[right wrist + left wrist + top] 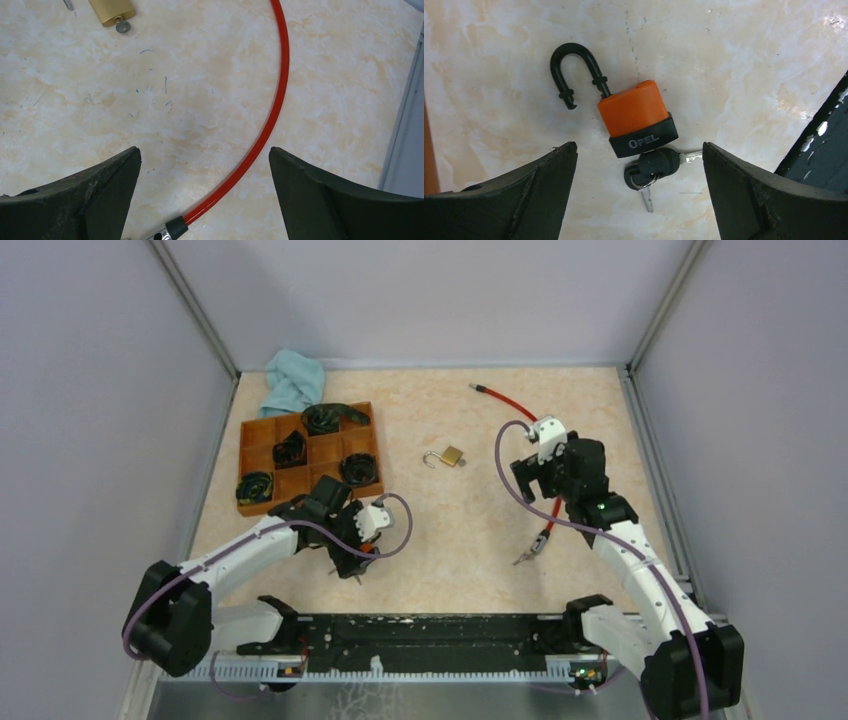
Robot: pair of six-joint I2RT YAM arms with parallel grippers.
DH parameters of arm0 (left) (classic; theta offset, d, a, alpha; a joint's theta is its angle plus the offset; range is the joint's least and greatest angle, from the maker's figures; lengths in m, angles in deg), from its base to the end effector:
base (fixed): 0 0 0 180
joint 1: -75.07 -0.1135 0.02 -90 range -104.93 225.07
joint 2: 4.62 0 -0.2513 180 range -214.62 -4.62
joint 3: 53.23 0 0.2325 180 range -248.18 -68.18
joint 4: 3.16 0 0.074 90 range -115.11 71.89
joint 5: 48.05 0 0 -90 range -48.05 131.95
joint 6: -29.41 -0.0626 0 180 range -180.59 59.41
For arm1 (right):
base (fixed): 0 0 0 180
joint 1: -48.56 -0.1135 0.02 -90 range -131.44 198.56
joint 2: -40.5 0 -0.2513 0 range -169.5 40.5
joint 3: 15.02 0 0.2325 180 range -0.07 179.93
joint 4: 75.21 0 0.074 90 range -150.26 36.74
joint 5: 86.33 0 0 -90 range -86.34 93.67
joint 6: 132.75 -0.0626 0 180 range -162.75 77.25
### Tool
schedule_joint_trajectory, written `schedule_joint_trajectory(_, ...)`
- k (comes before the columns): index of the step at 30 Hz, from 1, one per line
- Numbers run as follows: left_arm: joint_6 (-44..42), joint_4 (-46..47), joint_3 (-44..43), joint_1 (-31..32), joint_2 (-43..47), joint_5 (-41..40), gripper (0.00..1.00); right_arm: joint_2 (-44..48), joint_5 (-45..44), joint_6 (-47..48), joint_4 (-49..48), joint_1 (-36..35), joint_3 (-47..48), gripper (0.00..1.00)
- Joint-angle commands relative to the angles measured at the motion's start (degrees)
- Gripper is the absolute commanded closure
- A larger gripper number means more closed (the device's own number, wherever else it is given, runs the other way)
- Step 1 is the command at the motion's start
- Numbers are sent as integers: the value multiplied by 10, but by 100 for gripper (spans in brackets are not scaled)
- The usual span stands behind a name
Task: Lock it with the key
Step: Pick up the lock from the center of the board.
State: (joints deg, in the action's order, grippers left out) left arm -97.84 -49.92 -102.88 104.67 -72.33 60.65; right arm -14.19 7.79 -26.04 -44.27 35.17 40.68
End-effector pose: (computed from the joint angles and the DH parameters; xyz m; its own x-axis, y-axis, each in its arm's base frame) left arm 0.1661 -0.1174 0.1533 -0.2714 0.8136 -0.5143 0.9431 0.3314 0.0266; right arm 0.2183 0.0566 0.2546 -0.3811 -0.3855 -0.8403 -0.4188 0.8823 -0.2148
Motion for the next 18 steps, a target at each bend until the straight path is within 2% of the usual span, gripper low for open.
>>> schedule_joint_trajectory(1, 49, -12, -26, 33, -18, -31, 1, 14, -6, 11, -25, -4, 0, 1)
schedule_joint_trajectory(6, 64, 2, -28, 55, -45, -60, 3, 14, -6, 14, -25, -4, -3, 1)
schedule_joint_trajectory(18, 55, 30, -27, 70, -94, -146, 25, 16, -4, 19, -24, -4, -7, 1)
